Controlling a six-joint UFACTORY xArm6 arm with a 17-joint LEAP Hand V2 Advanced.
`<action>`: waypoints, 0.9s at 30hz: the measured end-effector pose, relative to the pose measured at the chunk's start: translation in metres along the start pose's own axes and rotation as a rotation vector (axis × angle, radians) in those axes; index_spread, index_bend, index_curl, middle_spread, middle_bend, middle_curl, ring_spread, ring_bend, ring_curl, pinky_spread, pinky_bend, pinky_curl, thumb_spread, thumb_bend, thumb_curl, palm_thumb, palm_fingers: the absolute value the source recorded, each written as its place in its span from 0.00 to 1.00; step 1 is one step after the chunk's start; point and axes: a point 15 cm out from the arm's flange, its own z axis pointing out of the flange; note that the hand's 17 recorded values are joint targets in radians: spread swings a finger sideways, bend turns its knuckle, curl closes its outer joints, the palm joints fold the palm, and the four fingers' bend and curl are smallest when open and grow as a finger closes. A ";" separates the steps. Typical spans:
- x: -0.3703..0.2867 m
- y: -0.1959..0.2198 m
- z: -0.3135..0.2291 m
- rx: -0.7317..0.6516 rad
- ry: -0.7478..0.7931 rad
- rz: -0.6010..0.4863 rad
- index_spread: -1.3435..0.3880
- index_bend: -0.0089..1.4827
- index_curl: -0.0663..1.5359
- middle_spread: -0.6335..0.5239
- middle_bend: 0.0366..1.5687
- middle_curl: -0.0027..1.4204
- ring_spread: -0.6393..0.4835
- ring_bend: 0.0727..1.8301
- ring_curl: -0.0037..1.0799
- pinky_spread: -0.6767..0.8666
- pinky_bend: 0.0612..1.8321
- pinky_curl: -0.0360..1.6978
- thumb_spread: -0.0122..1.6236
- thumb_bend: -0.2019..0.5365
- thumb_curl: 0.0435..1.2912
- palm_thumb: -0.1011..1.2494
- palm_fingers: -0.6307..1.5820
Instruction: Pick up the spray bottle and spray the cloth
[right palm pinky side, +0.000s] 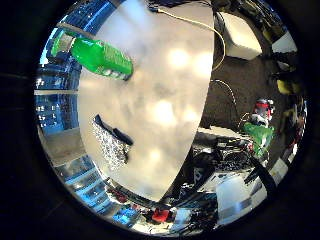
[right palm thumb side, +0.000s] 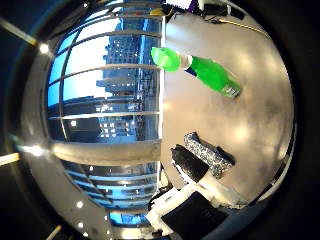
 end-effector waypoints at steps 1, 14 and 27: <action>0.000 0.000 0.000 -0.001 0.000 -0.003 0.74 0.11 0.21 0.74 0.10 0.24 0.76 0.16 0.27 0.72 0.24 0.20 0.65 0.24 0.21 0.55 0.28; 0.006 0.014 0.018 -0.058 0.013 -0.038 0.73 0.11 0.20 0.75 0.10 0.24 0.76 0.16 0.27 0.72 0.25 0.20 0.63 0.21 0.19 0.44 0.28; -0.017 0.019 0.055 -0.114 -0.013 -0.069 0.72 0.10 0.19 0.75 0.09 0.21 0.78 0.14 0.26 0.72 0.25 0.20 0.58 0.23 0.19 0.36 0.26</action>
